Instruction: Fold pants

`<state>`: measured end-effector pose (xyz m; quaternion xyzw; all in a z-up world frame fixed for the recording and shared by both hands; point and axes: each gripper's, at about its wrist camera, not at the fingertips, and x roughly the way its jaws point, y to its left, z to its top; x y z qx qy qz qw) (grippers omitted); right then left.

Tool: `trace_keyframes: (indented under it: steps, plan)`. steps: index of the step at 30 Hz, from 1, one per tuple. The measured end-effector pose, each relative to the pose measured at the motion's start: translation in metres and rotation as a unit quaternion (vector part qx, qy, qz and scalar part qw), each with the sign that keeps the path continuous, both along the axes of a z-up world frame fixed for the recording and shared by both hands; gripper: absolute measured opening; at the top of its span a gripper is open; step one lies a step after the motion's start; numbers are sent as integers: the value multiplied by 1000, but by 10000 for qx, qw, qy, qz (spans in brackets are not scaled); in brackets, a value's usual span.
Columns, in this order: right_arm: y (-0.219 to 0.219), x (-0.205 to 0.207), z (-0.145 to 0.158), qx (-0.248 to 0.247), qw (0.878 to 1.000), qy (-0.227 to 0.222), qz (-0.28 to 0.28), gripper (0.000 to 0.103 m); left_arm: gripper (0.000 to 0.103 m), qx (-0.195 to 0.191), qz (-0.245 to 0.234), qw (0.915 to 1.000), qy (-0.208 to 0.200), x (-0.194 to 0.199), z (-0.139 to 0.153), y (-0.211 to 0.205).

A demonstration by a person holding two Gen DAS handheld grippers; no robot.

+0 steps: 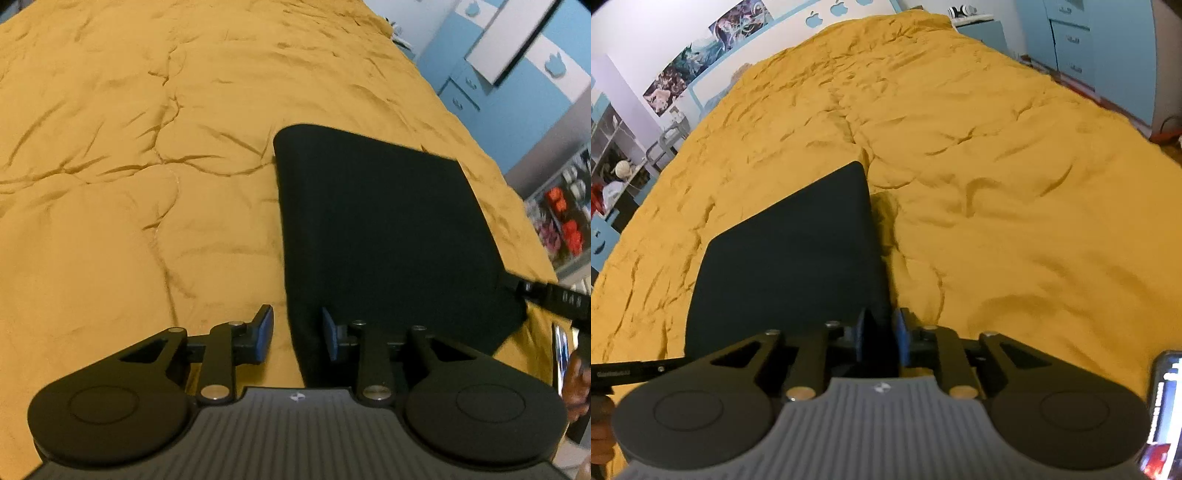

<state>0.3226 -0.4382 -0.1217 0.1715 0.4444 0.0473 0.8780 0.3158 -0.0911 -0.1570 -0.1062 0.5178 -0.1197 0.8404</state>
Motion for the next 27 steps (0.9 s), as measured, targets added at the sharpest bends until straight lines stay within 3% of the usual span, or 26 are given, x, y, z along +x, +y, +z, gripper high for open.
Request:
trace_keyframes:
  steps: [6,11,14,17,27]
  plan:
    - [18,-20,14,-904,9948,-238,397,20,36,99,-383,9989,236,-28,1,4]
    - [3,-29,8,-614,9979,-107,185,21,35,220,-544,9978,314,-46,-1,8]
    - [3,-36,22,-703,9968,-326,181,21,35,0,-558,9982,231,-46,12,16]
    - [3,-35,32,-638,9964,-527,157,19,35,-249,-482,9985,-11,-35,23,25]
    - [31,25,39,-803,9919,-853,500,2,33,-155,-52,9972,-736,40,42,10]
